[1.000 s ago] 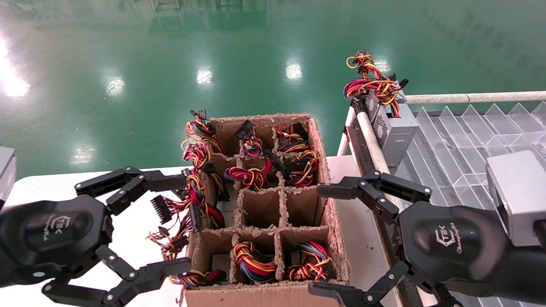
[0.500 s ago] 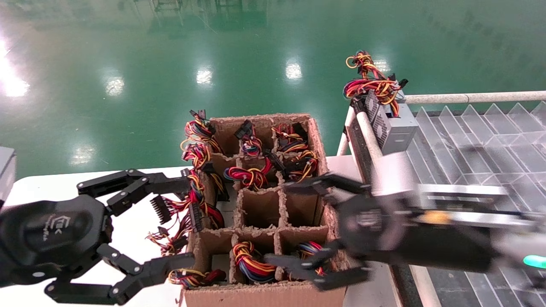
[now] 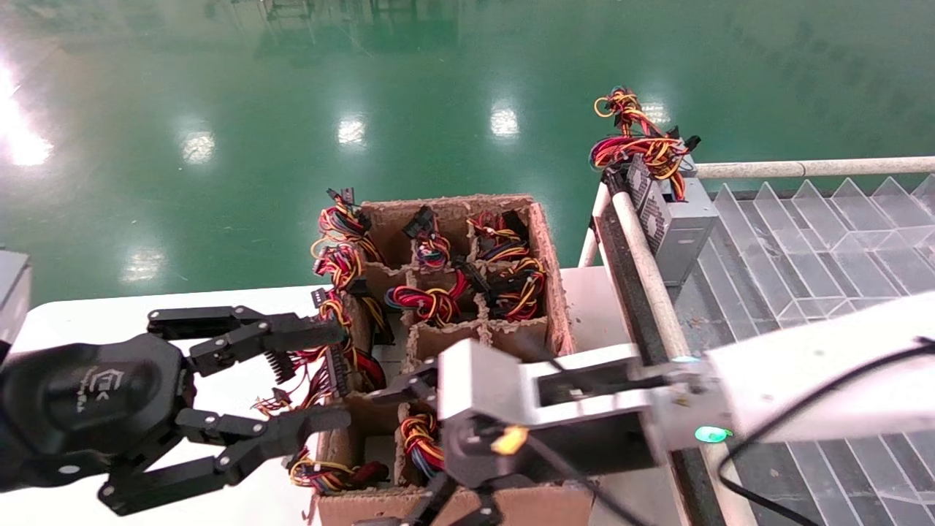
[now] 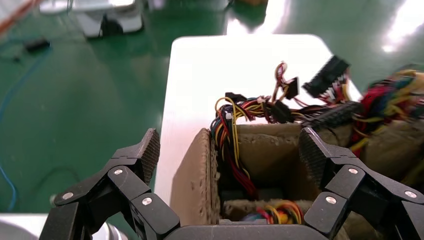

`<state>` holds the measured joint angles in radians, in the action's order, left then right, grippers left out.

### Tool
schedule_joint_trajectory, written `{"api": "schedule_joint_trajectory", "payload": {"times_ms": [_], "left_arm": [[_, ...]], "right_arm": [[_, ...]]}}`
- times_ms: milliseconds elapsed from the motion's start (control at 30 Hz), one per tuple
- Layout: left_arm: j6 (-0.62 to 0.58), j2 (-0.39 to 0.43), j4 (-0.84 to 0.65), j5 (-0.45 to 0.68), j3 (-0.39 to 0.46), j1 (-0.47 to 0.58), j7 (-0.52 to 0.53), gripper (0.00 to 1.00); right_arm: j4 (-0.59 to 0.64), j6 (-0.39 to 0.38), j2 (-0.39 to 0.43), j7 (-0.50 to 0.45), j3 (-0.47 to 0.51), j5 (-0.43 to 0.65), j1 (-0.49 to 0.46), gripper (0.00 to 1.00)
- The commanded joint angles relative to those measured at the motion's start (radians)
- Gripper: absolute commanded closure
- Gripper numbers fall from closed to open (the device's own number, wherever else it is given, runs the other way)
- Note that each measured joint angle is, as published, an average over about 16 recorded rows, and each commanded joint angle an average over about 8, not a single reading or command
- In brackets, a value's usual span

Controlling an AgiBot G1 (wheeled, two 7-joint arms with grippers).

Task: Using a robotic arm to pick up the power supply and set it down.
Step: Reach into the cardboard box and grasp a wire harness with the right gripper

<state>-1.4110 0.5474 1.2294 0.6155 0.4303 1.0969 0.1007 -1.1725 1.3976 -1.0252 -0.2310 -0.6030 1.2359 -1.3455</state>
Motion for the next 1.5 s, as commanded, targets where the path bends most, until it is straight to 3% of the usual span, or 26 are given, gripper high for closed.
{"api": "schedule_joint_trajectory", "payload": {"times_ms": [33, 133, 333, 367, 433, 967, 1500], "left_arm": [[0.000, 0.000, 0.000, 0.000, 0.000, 0.000, 0.000, 1.00], [0.000, 0.000, 0.000, 0.000, 0.000, 0.000, 0.000, 1.00], [0.000, 0.000, 0.000, 0.000, 0.000, 0.000, 0.000, 1.00], [0.000, 0.000, 0.000, 0.000, 0.000, 0.000, 0.000, 1.00], [0.000, 0.000, 0.000, 0.000, 0.000, 0.000, 0.000, 1.00], [0.000, 0.000, 0.000, 0.000, 0.000, 0.000, 0.000, 1.00], [0.000, 0.000, 0.000, 0.000, 0.000, 0.000, 0.000, 1.00]], "right_arm": [[0.004, -0.004, -0.031, -0.002, -0.023, 0.037, -0.019, 0.01], [0.018, -0.013, -0.073, 0.000, -0.047, 0.075, -0.041, 0.16], [0.056, -0.036, -0.145, 0.017, -0.077, 0.125, -0.070, 0.83], [0.061, -0.040, -0.155, 0.021, -0.081, 0.132, -0.073, 0.92], [0.070, -0.048, -0.174, 0.026, -0.089, 0.147, -0.080, 0.99], [0.143, -0.088, -0.237, 0.020, -0.119, 0.212, -0.111, 1.00], [0.192, -0.081, -0.213, 0.006, -0.075, 0.121, -0.065, 1.00]]}}
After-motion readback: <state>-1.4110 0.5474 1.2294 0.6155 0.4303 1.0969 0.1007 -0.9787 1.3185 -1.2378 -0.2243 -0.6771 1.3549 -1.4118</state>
